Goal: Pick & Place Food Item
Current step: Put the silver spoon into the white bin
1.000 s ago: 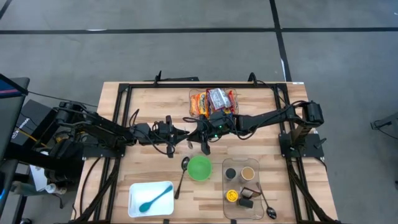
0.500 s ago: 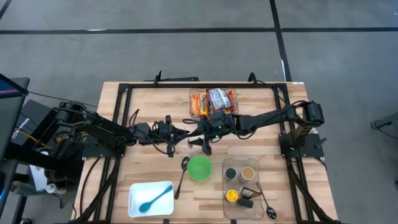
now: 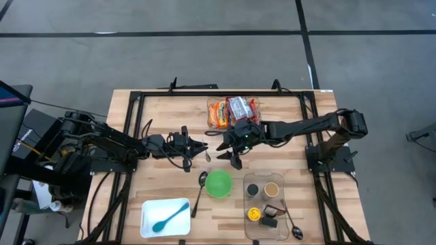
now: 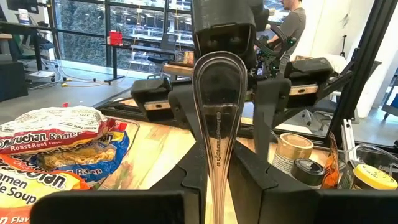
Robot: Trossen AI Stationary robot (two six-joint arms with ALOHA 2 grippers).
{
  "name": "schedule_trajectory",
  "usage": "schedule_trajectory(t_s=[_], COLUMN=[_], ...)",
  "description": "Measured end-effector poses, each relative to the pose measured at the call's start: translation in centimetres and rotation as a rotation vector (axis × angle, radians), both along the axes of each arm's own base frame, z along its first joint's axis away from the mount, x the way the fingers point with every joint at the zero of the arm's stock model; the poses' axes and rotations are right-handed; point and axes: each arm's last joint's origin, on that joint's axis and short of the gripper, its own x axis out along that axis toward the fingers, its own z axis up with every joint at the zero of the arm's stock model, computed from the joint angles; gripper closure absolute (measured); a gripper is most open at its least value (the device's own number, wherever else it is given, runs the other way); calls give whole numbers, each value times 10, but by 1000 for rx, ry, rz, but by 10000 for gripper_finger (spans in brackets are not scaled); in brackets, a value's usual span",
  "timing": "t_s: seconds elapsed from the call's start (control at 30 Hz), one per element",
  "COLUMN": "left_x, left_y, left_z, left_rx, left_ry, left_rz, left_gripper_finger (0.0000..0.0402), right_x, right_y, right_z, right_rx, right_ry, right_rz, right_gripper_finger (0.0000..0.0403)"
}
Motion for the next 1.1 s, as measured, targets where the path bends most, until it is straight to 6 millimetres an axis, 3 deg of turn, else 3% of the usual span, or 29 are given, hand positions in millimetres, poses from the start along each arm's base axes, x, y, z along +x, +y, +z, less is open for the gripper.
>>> schedule_trajectory(t_s=[0.5,1.1], left_x=[0,0], left_y=[0,0], left_z=[0,0], left_rx=[0,23], left_ry=[0,2], left_rz=[0,-1], left_gripper_finger=[356,367], right_x=[-6,-7], right_y=[0,0], right_z=[-1,-3], right_rx=[4,-5], right_ry=[62,86], right_rz=[-9,-19], right_gripper_finger=[324,400])
